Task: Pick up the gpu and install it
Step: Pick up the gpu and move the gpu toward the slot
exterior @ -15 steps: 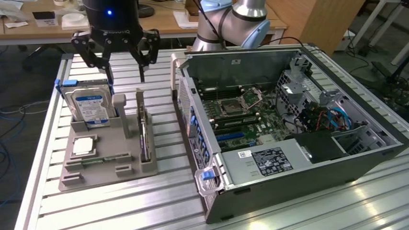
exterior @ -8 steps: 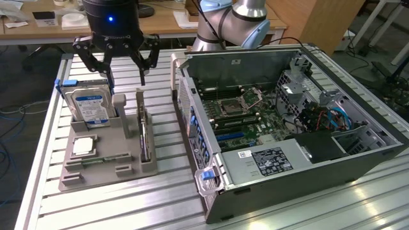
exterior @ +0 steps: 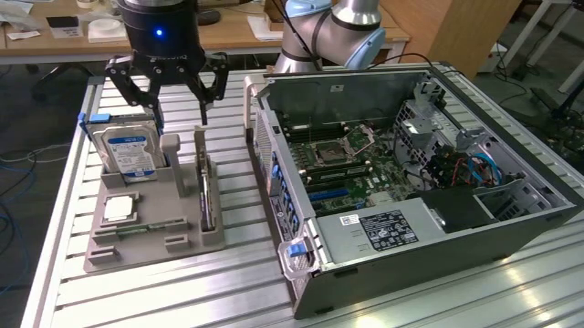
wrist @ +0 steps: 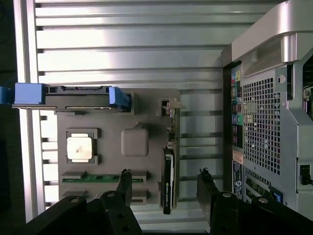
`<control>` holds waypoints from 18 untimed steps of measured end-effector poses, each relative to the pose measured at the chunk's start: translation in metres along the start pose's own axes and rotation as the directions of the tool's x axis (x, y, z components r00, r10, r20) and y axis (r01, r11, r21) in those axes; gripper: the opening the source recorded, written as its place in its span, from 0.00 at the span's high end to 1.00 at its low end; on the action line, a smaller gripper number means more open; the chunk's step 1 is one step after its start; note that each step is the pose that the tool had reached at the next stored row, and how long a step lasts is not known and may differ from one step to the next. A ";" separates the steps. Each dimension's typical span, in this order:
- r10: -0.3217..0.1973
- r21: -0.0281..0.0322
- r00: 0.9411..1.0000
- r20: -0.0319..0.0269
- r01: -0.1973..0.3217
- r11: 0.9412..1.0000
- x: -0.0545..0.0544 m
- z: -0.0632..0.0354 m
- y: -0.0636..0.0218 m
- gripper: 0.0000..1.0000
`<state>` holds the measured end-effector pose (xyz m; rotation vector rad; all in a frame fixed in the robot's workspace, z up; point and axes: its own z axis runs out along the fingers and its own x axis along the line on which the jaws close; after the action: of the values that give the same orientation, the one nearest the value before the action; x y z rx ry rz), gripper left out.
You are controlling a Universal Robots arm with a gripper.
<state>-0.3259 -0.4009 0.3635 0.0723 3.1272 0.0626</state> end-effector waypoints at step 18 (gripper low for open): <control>-0.063 -0.005 0.998 0.002 0.063 0.998 -0.001 0.0157 -0.0197 0.35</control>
<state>-0.3254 -0.4200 0.3470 -0.0268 3.1250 0.0692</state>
